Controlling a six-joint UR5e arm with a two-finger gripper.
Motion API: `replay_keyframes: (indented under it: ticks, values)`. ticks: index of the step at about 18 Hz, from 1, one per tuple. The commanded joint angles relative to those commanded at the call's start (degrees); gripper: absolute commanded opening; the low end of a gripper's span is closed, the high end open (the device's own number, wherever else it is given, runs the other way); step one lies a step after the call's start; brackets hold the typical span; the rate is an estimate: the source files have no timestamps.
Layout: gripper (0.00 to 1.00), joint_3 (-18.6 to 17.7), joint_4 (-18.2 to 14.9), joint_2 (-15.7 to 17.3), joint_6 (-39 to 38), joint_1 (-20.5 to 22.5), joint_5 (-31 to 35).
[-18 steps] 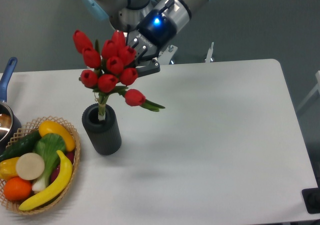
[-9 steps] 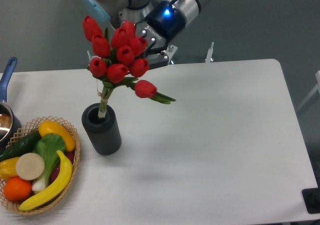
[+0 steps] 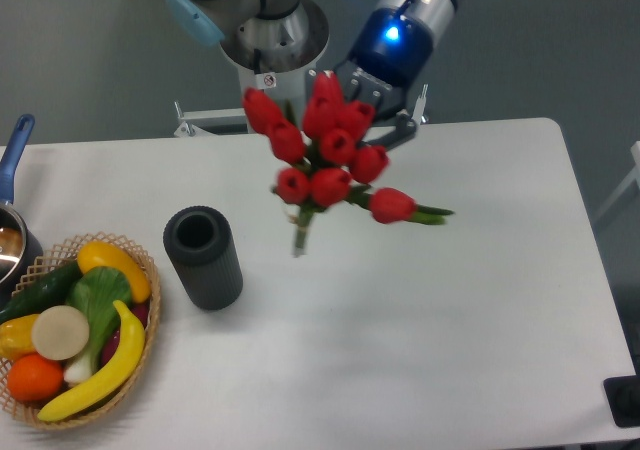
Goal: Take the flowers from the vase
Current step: 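Carry the held tulips away from the vase over the open table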
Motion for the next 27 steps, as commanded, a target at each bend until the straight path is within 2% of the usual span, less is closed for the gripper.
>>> replay_keyframes:
  ticks: [2,5,12,18,22,27]
  values:
    - [0.00,1.05,-0.18,-1.14,0.88,0.45,2.97]
    - [0.00,1.41,-0.35,-1.67,2.19,0.19,13.50]
    - [0.00,2.46,-1.58,-3.51,4.22,-0.69,23.01]
    - [0.02,4.92,-2.28,-5.45,7.21,-7.19,37.23]
    - [0.02,6.42,-5.79,-7.91,7.30,-11.67,47.79]
    - [0.02,5.72,-7.91,-10.02,7.30,-15.10,54.74]
